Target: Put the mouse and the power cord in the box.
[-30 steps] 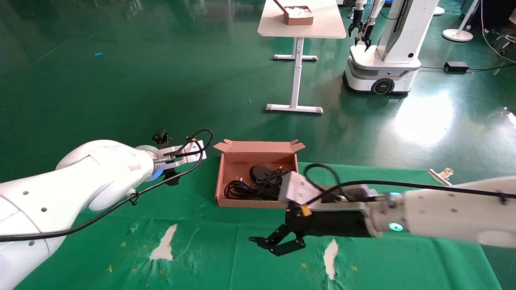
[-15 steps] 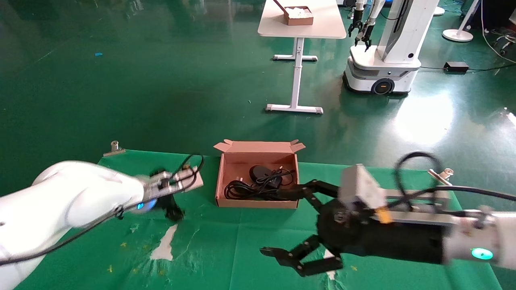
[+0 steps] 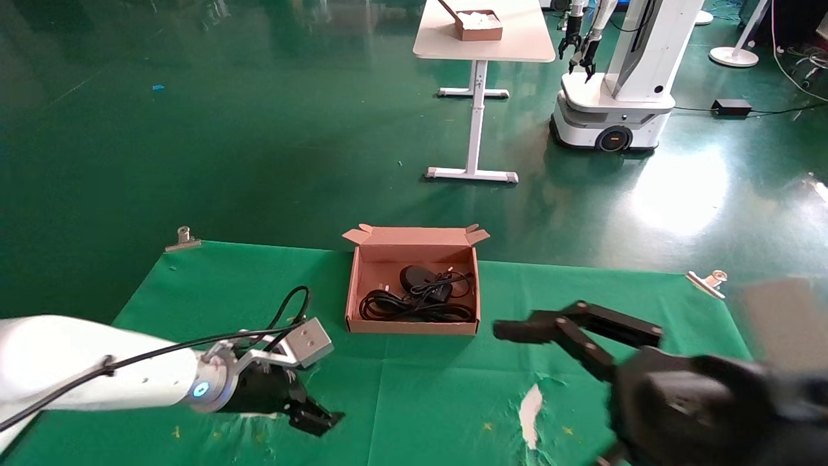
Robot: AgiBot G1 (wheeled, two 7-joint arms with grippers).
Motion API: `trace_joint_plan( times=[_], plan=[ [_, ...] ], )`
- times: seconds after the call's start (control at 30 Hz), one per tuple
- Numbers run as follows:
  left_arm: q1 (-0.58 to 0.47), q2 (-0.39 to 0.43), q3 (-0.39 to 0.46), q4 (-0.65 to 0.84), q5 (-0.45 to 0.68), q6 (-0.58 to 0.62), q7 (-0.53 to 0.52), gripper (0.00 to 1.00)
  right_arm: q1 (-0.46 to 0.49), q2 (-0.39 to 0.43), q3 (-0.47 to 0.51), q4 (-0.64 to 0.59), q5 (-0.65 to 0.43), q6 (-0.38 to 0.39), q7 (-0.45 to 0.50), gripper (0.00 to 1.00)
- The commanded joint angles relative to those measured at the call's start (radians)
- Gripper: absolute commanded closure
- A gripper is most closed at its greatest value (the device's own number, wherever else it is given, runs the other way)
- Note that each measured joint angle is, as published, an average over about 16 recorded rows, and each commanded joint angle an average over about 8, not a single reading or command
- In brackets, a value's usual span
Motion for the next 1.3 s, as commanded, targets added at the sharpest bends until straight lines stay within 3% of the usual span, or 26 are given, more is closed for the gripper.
trace_joint_plan(
  times=[0.03,1.03,1.3],
  plan=[
    [0.023,-0.024,-0.041,-0.024,-0.056,0.029,0.028,0.00,-0.021,0.023,0.028,0.019,0.032,-0.022,0.006,0.00],
    [0.360,-0.382,-0.657,-0.380,-0.898,0.459,0.453,0.00,-0.024,0.028,0.030,0.022,0.039,-0.025,0.006,0.00],
    [0.415,-0.439,-0.759,-0.437,-1.041,0.530,0.513,0.00,-0.025,0.029,0.031,0.023,0.040,-0.026,0.005,0.00]
  ],
)
